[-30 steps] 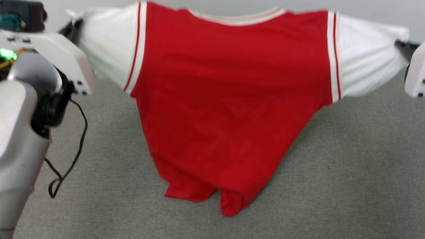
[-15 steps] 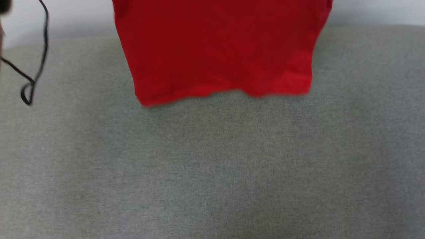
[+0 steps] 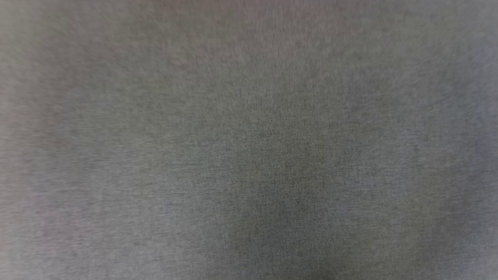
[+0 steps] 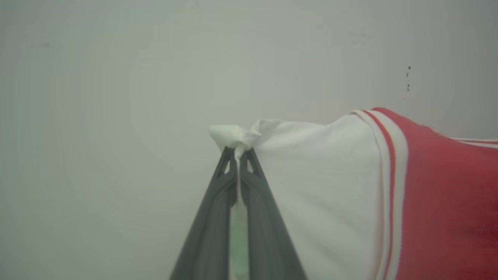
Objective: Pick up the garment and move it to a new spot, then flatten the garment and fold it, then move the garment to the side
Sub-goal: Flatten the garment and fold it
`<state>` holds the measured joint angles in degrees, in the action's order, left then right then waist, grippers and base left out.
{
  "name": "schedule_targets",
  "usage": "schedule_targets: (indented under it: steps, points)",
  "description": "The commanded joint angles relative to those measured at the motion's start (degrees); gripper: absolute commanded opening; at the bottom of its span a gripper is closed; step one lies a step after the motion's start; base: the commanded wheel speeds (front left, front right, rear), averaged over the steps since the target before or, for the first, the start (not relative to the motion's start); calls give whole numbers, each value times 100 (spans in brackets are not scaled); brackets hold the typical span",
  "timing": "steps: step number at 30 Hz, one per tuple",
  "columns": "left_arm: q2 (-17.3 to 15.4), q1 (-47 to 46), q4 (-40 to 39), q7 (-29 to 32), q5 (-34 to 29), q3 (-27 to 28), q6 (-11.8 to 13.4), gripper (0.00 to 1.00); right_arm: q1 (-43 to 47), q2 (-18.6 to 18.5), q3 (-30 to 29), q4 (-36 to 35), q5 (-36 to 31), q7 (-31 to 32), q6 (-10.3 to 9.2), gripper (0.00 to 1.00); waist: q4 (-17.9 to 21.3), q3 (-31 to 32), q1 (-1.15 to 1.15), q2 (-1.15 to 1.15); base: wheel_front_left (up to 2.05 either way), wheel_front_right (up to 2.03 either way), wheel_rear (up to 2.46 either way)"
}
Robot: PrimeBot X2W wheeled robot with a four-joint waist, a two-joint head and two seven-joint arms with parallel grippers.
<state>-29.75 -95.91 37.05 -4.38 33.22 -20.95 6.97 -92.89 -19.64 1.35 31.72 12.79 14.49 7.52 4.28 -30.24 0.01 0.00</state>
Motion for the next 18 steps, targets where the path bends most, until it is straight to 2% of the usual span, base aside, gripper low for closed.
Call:
schedule_targets:
  steps: [1, 10, 18]
  points:
    - [29, -75, 12, -61, -33, 10, 10, 0, -121, 5, 42, 50, 63, -160, -5, 0, 117, -449, -1, 0, 0, 0, 0]
    - [70, -130, -67, -409, 31, 93, 66, 0, -562, 110, 498, 751, 497, -778, -5, 0, 161, -1045, -1, 0, 0, 0, 0]
    - [203, 355, -71, -755, 222, 146, -70, 0, -527, -86, 1157, 1217, 941, -996, -5, 0, -26, -1065, -1, 0, 0, 0, 0]
